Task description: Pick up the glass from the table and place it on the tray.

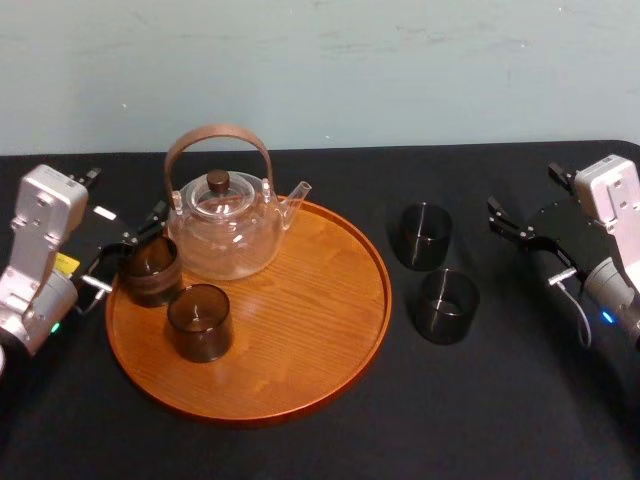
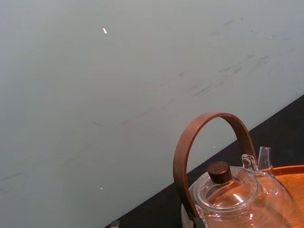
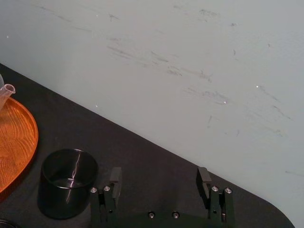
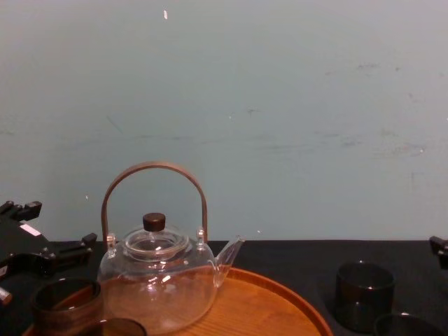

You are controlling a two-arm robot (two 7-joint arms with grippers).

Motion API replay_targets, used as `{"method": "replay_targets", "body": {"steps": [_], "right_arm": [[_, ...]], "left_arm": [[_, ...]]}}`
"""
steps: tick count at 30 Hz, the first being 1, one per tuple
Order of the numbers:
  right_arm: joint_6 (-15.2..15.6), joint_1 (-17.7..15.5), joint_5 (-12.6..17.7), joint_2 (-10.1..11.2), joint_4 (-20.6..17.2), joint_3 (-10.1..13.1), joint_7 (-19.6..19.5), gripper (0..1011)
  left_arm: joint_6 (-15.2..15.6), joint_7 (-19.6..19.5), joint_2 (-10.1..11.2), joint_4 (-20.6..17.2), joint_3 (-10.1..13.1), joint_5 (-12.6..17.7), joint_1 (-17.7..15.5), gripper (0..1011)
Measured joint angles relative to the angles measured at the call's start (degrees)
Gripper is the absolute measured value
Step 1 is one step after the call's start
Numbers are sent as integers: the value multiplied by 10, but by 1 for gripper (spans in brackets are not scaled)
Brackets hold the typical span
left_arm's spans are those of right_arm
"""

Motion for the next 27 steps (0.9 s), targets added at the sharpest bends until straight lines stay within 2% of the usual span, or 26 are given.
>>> {"method": "replay_targets", "body": {"steps": [9, 15, 22, 27], "right_arm": [[0, 0, 0, 0, 0, 0, 0, 1004], [3, -6, 3, 3, -9, 7, 22, 1004], [18, -39, 19, 25, -57, 22, 55, 1004], [33, -81, 47, 47, -109, 42, 79, 1004]], "left_arm": [[0, 0, 0, 0, 0, 0, 0, 1001], [0, 0, 0, 0, 0, 0, 0, 1001], [0, 0, 0, 0, 0, 0, 0, 1001], [0, 0, 0, 0, 0, 0, 0, 1001]]}}
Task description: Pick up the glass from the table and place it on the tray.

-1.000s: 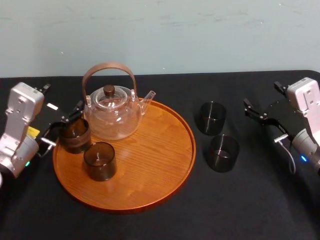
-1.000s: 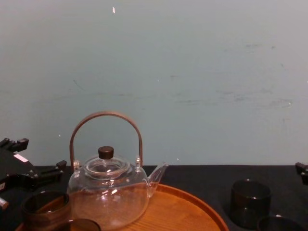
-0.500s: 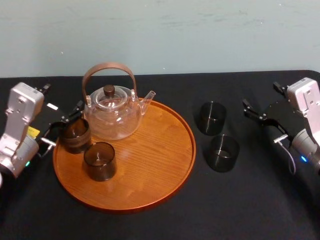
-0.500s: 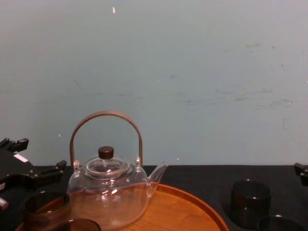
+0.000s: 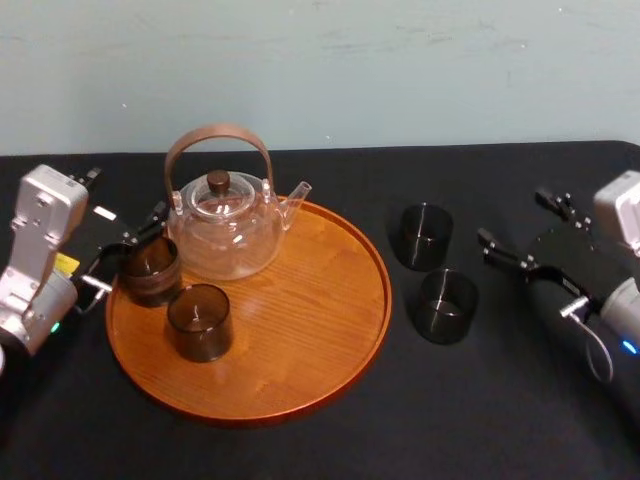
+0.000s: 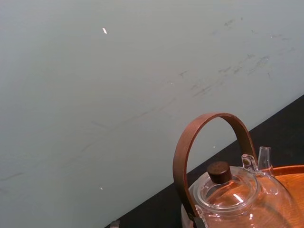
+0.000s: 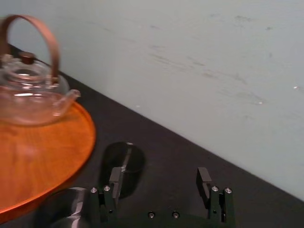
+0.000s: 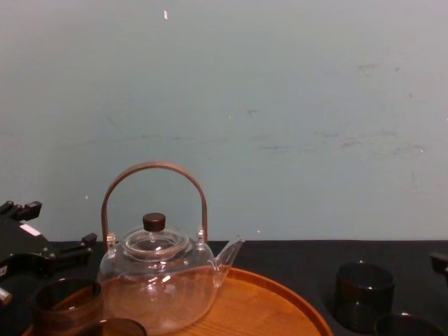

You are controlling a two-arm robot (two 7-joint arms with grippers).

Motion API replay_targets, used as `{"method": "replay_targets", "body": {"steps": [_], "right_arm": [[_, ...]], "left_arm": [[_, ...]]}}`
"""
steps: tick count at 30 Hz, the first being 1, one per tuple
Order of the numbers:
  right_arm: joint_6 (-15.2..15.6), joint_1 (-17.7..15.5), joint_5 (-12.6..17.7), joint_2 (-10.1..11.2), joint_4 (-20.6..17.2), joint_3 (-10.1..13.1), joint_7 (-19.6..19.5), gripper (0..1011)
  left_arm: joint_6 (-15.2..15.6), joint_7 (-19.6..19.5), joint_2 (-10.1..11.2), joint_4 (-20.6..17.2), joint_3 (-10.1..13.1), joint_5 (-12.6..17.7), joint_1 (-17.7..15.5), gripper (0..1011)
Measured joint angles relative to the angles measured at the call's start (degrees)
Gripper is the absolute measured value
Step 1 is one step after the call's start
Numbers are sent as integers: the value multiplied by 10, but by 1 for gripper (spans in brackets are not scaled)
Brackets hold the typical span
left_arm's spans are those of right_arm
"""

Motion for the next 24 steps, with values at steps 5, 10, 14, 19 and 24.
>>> {"method": "replay_targets", "body": {"steps": [5, 10, 14, 19, 24], "right_arm": [[3, -41, 10, 16, -42, 14, 9, 1004], [3, -78, 13, 26, -75, 24, 17, 1004], [3, -99, 17, 30, -90, 29, 29, 1004], [7, -110, 17, 28, -95, 32, 37, 1004], [11, -115, 12, 23, -95, 32, 48, 1004]], "left_arm": [[0, 0, 0, 0, 0, 0, 0, 1001], [0, 0, 0, 0, 0, 0, 0, 1001], [0, 0, 0, 0, 0, 0, 0, 1001], [0, 0, 0, 0, 0, 0, 0, 1001], [0, 0, 0, 0, 0, 0, 0, 1001]]}}
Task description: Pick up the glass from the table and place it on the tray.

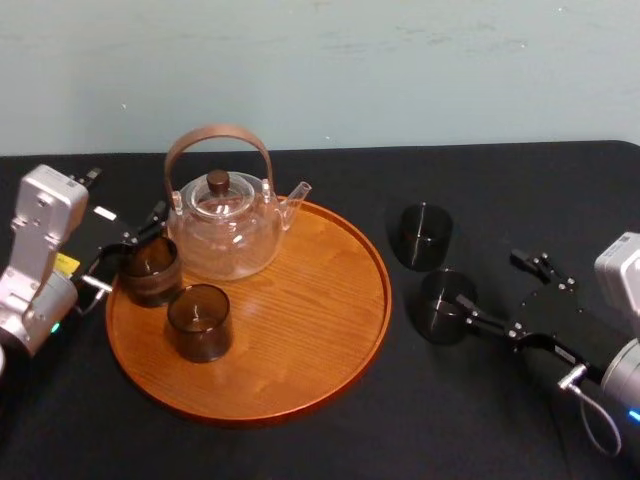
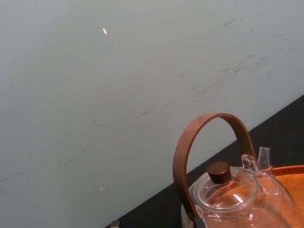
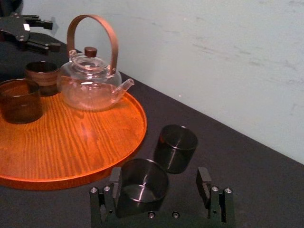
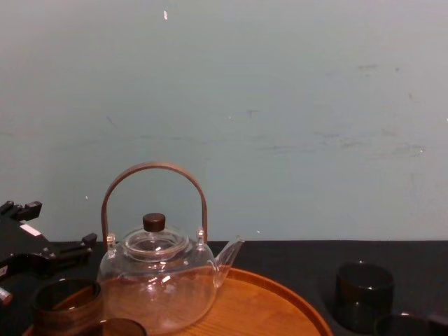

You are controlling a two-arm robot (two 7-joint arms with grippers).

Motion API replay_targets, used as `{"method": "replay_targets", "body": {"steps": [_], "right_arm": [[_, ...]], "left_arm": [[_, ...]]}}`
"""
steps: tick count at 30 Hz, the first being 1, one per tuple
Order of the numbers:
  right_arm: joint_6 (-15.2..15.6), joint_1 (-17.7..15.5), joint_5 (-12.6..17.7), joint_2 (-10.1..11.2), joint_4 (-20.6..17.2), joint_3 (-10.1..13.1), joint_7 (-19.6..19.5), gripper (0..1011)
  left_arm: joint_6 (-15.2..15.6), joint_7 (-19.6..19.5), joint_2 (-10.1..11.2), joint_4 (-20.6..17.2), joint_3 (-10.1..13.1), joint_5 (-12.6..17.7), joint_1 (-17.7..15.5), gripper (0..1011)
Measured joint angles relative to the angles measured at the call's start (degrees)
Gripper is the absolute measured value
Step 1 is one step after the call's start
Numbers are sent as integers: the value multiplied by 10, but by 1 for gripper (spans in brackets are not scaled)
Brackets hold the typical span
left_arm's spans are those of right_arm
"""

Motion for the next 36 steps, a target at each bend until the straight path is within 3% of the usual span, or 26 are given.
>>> {"method": "replay_targets", "body": {"steps": [36], "right_arm": [[40, 14, -30, -56, 52, 7, 61, 1004]], "left_arm": [[0, 0, 0, 0, 0, 0, 0, 1001]]}}
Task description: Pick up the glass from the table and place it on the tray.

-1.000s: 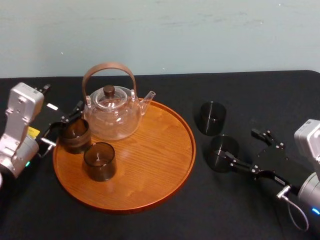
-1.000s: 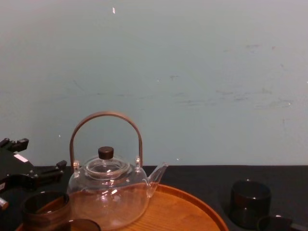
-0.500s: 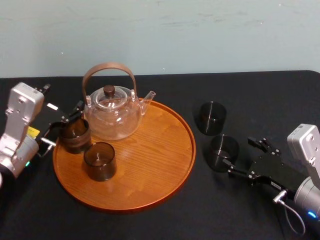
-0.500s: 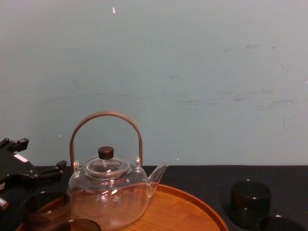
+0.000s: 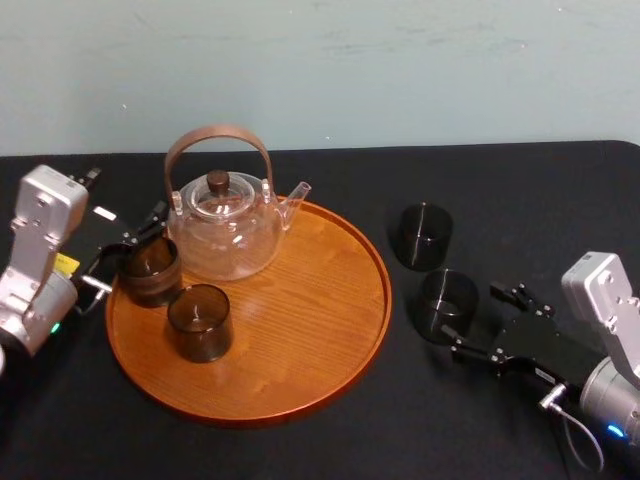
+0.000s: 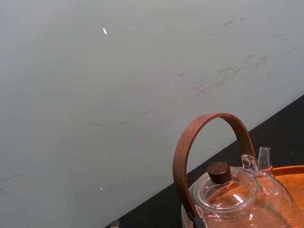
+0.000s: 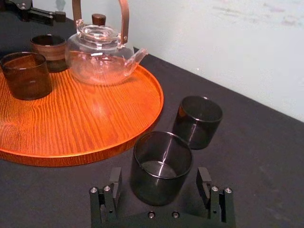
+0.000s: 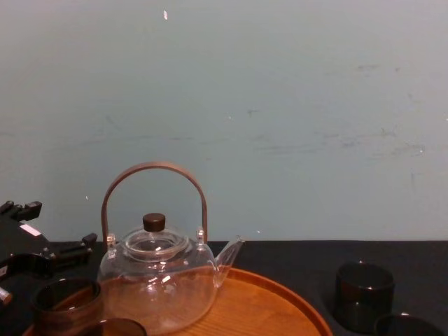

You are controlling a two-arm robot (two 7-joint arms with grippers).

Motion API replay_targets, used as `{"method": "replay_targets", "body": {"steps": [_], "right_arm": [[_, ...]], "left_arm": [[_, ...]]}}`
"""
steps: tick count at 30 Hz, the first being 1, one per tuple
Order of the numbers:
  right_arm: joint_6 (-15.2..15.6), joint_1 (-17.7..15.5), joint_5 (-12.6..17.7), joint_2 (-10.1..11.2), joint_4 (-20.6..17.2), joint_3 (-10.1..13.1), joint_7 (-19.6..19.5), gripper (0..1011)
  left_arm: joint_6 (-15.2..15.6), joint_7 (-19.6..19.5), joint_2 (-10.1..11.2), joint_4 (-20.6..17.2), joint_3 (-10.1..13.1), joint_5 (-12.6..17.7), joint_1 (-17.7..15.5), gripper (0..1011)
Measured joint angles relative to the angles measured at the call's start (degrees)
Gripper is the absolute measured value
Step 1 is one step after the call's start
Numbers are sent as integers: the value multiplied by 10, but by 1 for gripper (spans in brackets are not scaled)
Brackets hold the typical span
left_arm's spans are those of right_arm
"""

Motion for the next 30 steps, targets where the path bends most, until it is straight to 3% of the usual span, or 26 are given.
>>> {"method": "replay_targets", "body": {"steps": [30], "right_arm": [[33, 71, -37, -70, 92, -6, 46, 1004]], "left_arm": [[0, 0, 0, 0, 0, 0, 0, 1001]]}}
